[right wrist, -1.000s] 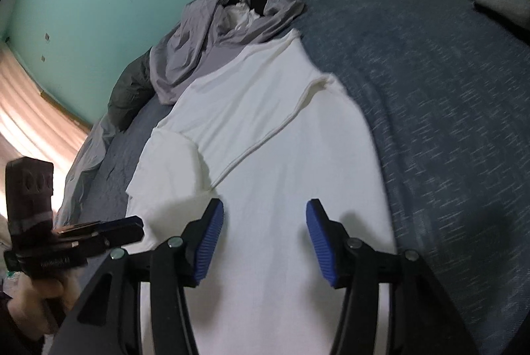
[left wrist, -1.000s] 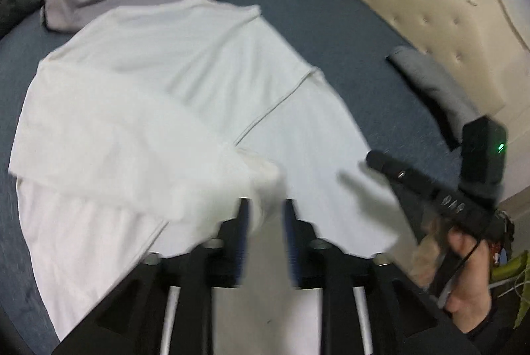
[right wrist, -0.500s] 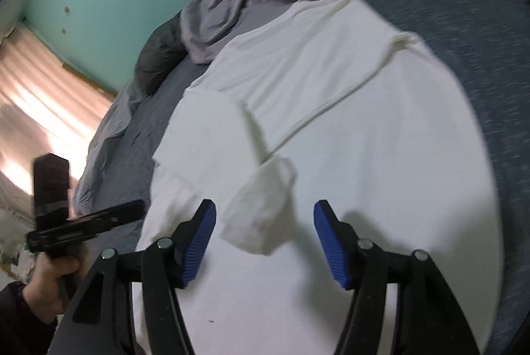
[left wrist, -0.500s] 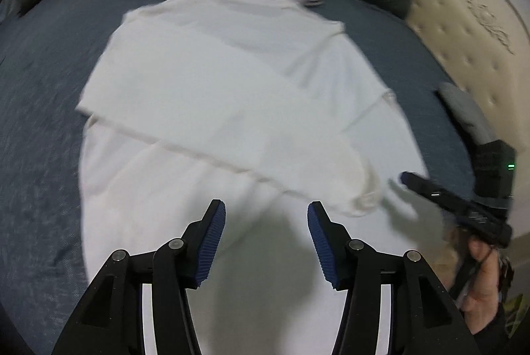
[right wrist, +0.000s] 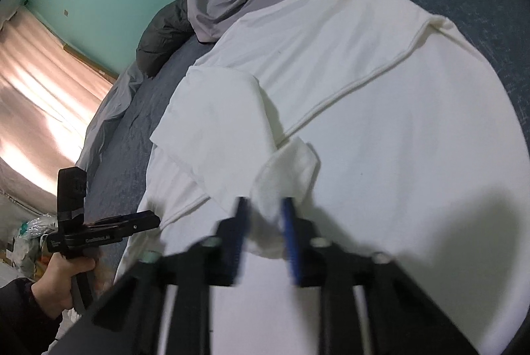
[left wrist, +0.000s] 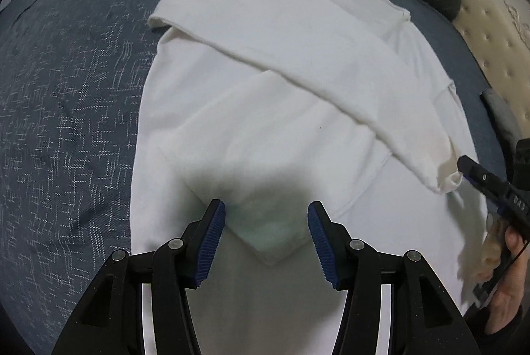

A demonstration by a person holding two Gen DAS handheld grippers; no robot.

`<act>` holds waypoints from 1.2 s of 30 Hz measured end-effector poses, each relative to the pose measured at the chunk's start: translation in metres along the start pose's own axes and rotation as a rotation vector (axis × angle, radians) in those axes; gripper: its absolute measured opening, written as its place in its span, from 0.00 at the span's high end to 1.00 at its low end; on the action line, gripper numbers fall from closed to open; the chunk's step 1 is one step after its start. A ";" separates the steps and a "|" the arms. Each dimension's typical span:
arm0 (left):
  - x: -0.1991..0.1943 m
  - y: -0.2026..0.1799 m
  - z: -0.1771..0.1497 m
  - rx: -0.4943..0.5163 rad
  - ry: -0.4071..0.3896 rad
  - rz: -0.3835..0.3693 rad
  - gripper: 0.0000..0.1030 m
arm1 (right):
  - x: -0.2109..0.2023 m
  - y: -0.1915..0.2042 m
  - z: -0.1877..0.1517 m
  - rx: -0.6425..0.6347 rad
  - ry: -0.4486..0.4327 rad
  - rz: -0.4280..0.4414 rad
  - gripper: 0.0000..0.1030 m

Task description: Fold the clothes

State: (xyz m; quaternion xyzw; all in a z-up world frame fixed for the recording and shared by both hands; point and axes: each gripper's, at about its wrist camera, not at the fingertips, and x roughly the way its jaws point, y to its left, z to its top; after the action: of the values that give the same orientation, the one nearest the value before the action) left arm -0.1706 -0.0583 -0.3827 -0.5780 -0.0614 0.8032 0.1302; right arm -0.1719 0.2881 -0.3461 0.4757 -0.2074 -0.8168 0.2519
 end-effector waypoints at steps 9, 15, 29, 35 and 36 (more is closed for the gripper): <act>-0.001 0.005 -0.002 0.002 0.005 -0.016 0.41 | -0.042 -0.017 -0.014 0.111 -0.128 0.052 0.94; -0.002 0.017 -0.005 -0.038 -0.003 -0.055 0.41 | -0.064 -0.032 -0.033 0.180 -0.158 0.014 0.96; -0.027 0.028 0.001 -0.059 -0.037 -0.032 0.40 | -0.065 -0.054 -0.023 0.307 -0.143 -0.019 0.47; -0.025 0.031 -0.002 -0.057 -0.037 -0.050 0.40 | -0.036 -0.049 -0.021 0.341 -0.038 -0.010 0.47; -0.025 0.030 -0.003 -0.055 -0.038 -0.055 0.40 | -0.034 -0.048 -0.022 0.343 -0.030 -0.003 0.47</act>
State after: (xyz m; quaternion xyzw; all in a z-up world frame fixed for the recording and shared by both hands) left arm -0.1649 -0.0941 -0.3686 -0.5641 -0.1018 0.8082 0.1349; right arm -0.1487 0.3442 -0.3612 0.5000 -0.3466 -0.7768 0.1628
